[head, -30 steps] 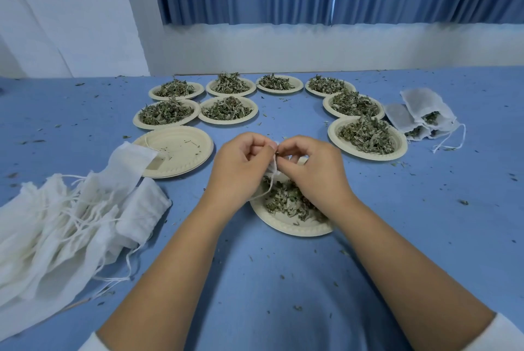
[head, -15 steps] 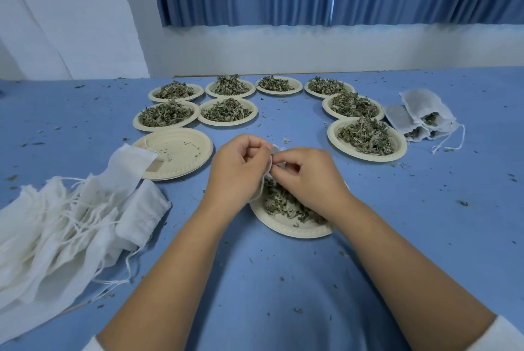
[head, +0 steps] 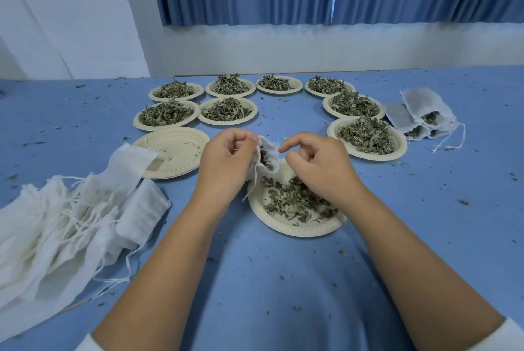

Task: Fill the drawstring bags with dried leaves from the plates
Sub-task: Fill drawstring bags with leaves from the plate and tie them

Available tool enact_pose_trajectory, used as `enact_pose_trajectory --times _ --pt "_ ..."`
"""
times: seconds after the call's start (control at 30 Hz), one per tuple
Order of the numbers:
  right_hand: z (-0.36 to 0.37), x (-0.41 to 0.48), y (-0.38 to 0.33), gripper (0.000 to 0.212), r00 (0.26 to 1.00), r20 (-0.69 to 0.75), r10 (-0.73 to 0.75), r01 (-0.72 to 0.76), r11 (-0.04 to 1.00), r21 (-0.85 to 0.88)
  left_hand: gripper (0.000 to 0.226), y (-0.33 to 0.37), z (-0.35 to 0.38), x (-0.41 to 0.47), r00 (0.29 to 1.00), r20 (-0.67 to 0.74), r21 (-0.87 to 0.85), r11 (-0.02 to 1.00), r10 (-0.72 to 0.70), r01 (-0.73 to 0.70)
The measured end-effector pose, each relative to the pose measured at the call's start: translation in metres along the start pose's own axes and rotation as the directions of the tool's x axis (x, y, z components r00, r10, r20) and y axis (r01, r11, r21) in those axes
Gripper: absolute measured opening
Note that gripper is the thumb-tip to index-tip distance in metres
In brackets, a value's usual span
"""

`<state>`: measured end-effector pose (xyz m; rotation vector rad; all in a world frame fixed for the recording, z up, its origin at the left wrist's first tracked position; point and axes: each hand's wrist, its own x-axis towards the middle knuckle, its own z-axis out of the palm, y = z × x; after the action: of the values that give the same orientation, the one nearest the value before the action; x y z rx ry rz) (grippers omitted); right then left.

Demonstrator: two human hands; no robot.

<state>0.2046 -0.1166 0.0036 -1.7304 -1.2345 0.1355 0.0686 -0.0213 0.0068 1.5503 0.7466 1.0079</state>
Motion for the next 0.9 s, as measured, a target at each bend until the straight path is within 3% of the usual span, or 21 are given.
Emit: enact_pose_trajectory --times 0.2,0.3,0.43,0.57,0.7,0.77,0.9 --pt "0.001 0.004 0.004 0.01 0.972 0.136 0.19 -0.205 0.973 0.103 0.017 -0.001 -0.001 0.002 0.999 -0.045 -0.038 0.999 0.007 -0.008" --pt "0.008 0.002 0.004 0.018 0.97 0.144 0.197 -0.21 0.974 0.082 0.015 -0.001 -0.001 0.002 0.999 -0.031 -0.04 0.999 0.017 -0.018" --pt "0.013 0.001 0.007 0.019 0.983 0.087 0.159 -0.16 0.987 0.009 0.013 -0.003 0.0 0.001 0.999 -0.015 0.024 0.998 0.051 -0.05" --pt "0.009 0.004 0.009 0.017 0.987 -0.102 0.123 -0.117 0.991 0.063 0.012 -0.005 -0.001 0.0 0.987 -0.049 0.219 0.966 0.152 -0.138" --pt "0.009 0.003 0.008 0.018 0.983 -0.159 0.088 -0.082 0.995 0.049 0.014 -0.006 -0.004 0.0 0.965 -0.073 0.294 0.93 0.253 -0.222" --pt "0.008 0.002 0.007 0.019 0.989 -0.126 0.072 -0.066 0.996 0.054 0.015 -0.005 -0.004 0.0 0.955 -0.085 0.302 0.92 0.286 -0.249" --pt "0.002 0.002 0.007 0.031 0.995 0.1 0.011 -0.008 1.0 -0.026 0.016 -0.005 -0.006 0.001 0.956 -0.113 0.237 0.942 0.27 -0.238"
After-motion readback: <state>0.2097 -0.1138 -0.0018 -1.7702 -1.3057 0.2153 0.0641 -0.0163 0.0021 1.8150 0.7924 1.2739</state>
